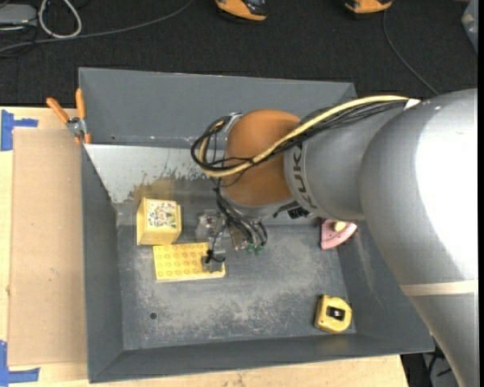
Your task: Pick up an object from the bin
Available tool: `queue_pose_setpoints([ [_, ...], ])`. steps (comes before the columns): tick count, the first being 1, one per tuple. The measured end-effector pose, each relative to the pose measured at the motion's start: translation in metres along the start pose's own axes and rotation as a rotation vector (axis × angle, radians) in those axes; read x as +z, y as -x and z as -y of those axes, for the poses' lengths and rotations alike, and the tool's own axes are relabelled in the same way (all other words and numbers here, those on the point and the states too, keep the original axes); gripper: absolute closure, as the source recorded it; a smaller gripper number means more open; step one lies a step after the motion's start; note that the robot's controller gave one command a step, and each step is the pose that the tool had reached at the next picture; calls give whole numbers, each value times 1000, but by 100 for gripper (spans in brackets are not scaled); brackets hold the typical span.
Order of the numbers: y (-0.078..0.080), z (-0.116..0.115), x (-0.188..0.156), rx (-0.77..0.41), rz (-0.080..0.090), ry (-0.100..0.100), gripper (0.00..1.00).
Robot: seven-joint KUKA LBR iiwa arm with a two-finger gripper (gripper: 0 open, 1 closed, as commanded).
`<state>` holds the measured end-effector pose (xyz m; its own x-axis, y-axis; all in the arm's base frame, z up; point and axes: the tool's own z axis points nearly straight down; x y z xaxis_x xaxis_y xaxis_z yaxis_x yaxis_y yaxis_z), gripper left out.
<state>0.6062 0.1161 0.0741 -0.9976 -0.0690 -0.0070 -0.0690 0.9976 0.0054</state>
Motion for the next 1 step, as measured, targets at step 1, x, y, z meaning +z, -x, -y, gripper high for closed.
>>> queue_pose_setpoints([
  [1,0,0,0,1,0,0,100],
])
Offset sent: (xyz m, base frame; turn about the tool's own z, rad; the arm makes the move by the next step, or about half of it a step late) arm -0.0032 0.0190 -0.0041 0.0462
